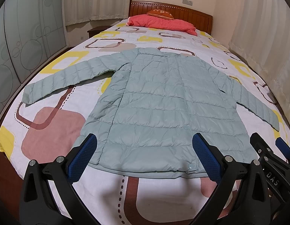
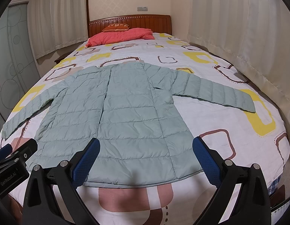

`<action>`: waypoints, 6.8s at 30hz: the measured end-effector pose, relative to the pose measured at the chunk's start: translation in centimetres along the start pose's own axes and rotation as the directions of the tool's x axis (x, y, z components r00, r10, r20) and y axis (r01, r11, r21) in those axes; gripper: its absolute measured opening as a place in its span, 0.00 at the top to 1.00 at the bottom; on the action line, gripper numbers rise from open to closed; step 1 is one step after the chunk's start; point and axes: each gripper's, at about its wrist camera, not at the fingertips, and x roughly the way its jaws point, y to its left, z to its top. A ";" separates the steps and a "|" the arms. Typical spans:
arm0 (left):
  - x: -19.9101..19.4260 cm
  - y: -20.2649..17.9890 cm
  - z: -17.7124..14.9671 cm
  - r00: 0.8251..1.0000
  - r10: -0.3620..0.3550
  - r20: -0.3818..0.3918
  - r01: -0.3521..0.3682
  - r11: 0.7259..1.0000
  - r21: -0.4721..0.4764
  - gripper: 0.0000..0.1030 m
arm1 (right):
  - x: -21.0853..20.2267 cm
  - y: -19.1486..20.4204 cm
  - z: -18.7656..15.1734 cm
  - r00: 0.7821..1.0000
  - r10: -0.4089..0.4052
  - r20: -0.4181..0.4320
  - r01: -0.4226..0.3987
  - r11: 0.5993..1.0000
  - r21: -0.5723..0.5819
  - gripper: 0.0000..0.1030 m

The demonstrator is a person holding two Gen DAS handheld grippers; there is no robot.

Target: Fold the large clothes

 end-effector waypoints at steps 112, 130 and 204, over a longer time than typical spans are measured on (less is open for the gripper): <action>17.9 26.1 5.8 0.935 0.347 -0.069 -0.329 0.779 -0.534 0.04 | 27.3 -20.8 10.9 0.994 -0.047 -0.096 0.085 0.887 0.454 0.88; 18.1 26.2 5.6 0.937 0.343 -0.062 -0.321 0.780 -0.537 0.03 | 23.7 1.9 18.1 0.931 0.365 0.019 -0.360 0.905 0.226 0.91; 18.1 26.2 5.4 0.940 0.338 -0.048 -0.309 0.782 -0.541 0.02 | 25.0 8.7 16.2 0.873 0.473 -0.121 -0.475 0.880 0.016 0.46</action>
